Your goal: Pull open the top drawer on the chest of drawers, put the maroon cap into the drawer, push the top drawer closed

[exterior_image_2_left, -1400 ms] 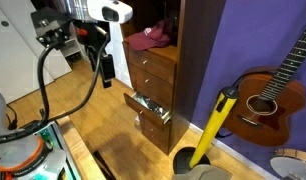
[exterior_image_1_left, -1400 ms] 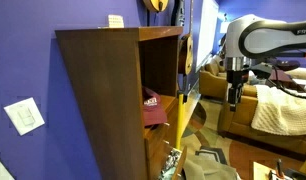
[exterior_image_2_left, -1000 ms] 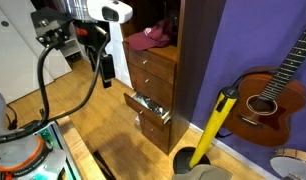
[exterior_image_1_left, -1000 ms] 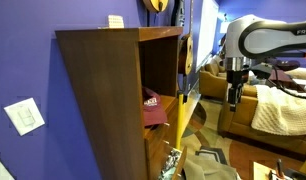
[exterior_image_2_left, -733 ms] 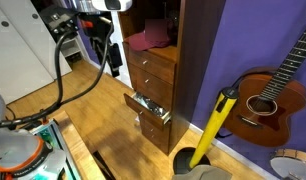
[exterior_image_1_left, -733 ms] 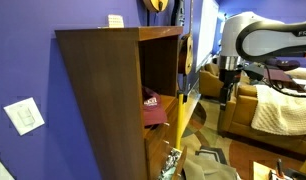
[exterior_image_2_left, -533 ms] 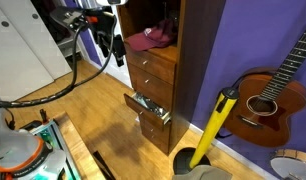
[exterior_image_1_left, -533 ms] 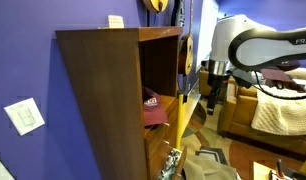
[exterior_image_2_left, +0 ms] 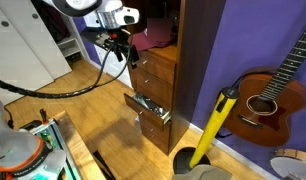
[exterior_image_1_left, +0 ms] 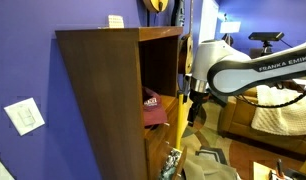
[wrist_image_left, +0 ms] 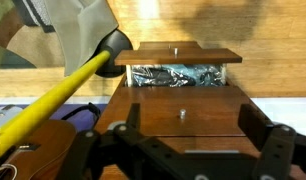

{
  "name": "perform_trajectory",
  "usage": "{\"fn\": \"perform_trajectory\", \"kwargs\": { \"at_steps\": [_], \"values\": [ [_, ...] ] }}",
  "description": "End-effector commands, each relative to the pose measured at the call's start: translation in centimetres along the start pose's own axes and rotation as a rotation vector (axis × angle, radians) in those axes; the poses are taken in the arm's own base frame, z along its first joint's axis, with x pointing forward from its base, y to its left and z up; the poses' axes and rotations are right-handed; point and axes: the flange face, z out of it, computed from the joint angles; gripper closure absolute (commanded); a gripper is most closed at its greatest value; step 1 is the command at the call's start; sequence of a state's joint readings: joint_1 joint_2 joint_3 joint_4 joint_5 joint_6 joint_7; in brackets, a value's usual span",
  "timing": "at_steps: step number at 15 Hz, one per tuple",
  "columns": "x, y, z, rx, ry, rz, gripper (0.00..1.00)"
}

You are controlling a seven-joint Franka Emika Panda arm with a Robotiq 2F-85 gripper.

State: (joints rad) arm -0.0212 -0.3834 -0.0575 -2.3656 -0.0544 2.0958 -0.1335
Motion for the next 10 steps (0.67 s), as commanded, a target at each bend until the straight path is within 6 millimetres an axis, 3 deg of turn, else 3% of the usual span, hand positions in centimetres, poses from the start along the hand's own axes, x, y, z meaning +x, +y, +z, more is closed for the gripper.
{"fn": "perform_trajectory", "kwargs": {
  "at_steps": [1,3,6,10],
  "values": [
    [0.5,-0.2,0.8,0.014,0.02,-0.003,0.0],
    [0.9,-0.3,1.6,0.018,0.016,-0.005,0.0],
    [0.9,-0.1,1.3,-0.034,0.032,0.004,0.0],
    [1.0,0.0,3.1,-0.022,0.057,0.003,0.0]
  ]
}}
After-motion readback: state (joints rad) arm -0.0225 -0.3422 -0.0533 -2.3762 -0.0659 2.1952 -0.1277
